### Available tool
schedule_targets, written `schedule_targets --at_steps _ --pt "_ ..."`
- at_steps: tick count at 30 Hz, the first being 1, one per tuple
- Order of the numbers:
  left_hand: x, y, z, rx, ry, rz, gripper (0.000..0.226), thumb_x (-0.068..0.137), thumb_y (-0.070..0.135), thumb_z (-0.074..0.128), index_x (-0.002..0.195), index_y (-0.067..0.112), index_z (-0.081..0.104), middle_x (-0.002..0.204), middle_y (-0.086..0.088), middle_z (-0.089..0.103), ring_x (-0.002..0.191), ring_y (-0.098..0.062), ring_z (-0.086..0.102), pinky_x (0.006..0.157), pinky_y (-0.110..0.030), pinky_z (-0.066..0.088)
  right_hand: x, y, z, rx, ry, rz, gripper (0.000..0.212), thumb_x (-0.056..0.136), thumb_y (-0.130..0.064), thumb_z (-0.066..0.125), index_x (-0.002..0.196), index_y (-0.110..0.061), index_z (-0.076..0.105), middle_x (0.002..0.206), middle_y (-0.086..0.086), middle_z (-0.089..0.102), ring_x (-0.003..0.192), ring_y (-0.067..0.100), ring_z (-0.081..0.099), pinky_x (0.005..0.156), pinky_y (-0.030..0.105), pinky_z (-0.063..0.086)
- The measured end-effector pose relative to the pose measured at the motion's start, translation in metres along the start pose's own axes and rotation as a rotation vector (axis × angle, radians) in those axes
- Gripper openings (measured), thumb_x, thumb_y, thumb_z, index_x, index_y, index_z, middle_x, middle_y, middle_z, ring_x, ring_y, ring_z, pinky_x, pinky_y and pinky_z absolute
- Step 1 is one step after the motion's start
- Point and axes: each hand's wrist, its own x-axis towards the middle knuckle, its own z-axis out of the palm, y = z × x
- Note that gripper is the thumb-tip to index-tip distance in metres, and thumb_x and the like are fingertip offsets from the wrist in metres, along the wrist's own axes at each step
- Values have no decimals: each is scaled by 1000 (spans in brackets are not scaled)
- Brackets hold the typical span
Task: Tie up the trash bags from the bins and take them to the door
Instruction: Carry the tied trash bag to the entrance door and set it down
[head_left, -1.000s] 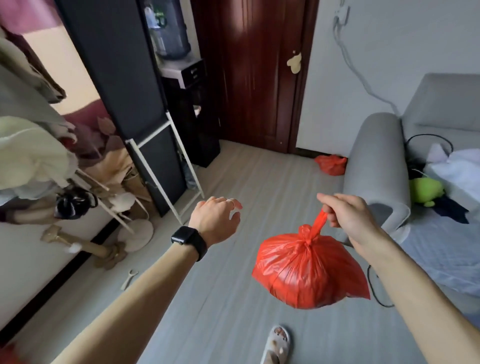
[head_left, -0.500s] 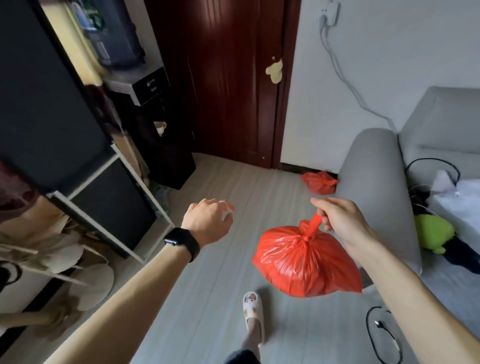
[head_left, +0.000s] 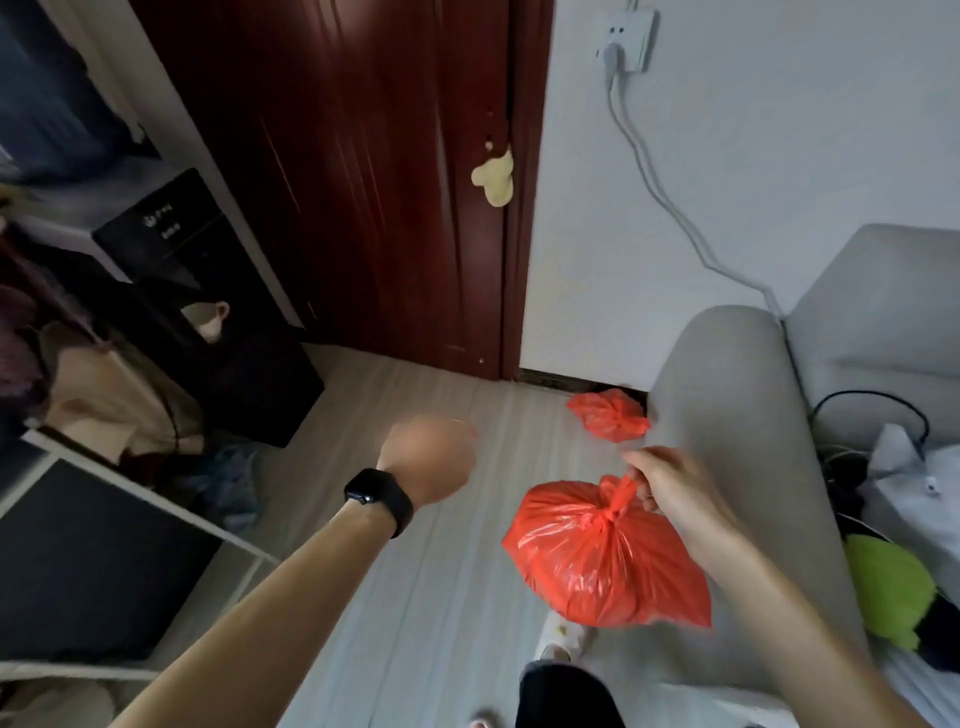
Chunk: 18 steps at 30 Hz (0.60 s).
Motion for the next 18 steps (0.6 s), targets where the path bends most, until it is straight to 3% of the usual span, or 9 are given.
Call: schedule_targets --at_steps 4,8,13,16,18 --pt "91 0 4 -10 -24 -28 37 91 34 39 118 33 63 124 14 65 113 -16 59 100 -36 42 91 -14 13 -24 -50 34 29 88 -30 66 67 -10 67 49 -3 56 49 14 54 61 35 43" --pt "170 0 3 -17 -70 -101 40 90 34 37 120 34 63 124 13 65 112 -15 59 99 -38 43 177 -23 26 -103 -110 126 32 82 -42 70 64 -16 65 49 -6 60 55 17 58 66 36 46" --pt "260 -8 8 -12 -110 -159 42 90 37 36 125 36 60 131 12 60 117 -17 55 99 -43 40 284 -30 49 -181 -163 185 44 61 -61 63 82 -22 69 84 0 71 79 20 62 85 47 54" --pt "311 -16 14 -33 -133 -166 41 90 38 38 125 36 60 138 15 52 126 -16 49 103 -43 38 343 -38 67 -200 -184 214 44 61 -58 60 82 -19 67 85 2 71 79 23 65 81 43 52" --pt "346 -25 17 -37 -136 -153 40 91 37 42 128 35 58 141 13 48 129 -16 45 106 -42 36 380 -42 79 -169 -188 259 60 59 -62 59 97 -17 69 89 3 73 79 23 65 76 40 49"
